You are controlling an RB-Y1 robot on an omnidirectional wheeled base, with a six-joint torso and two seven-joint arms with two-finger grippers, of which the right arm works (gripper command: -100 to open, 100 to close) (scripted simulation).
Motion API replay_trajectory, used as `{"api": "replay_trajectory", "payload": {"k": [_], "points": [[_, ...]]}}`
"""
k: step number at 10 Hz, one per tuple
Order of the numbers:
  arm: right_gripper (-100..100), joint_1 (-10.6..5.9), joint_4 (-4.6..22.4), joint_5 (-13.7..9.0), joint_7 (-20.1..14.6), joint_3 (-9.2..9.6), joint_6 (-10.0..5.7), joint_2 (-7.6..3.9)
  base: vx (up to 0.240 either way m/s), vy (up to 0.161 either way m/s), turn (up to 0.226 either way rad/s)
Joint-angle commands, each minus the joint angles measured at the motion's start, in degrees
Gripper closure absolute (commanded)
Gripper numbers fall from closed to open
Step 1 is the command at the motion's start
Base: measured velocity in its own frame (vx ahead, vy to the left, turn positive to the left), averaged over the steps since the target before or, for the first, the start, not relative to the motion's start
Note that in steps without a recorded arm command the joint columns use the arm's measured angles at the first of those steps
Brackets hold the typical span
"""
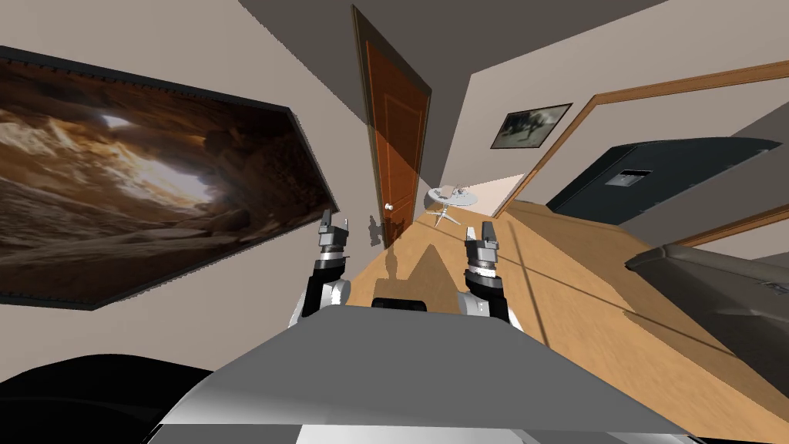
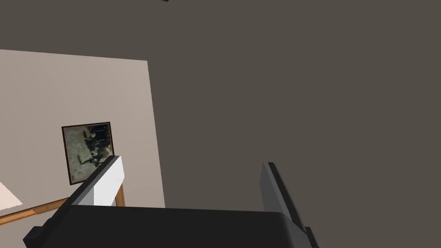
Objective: Pull the door open
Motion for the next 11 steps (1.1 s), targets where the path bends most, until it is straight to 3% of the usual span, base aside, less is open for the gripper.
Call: {"api": "replay_trajectory", "payload": {"k": [1,11], "points": [[-100,-0.57,1.5,0.9,1.7,0.43,-0.20,-0.39,0.135,-0.061,0.026],[-100,-3.70,12.1,6.3,11.2,2.54,-2.62,-2.75,0.105,-0.057,0.038]]}}
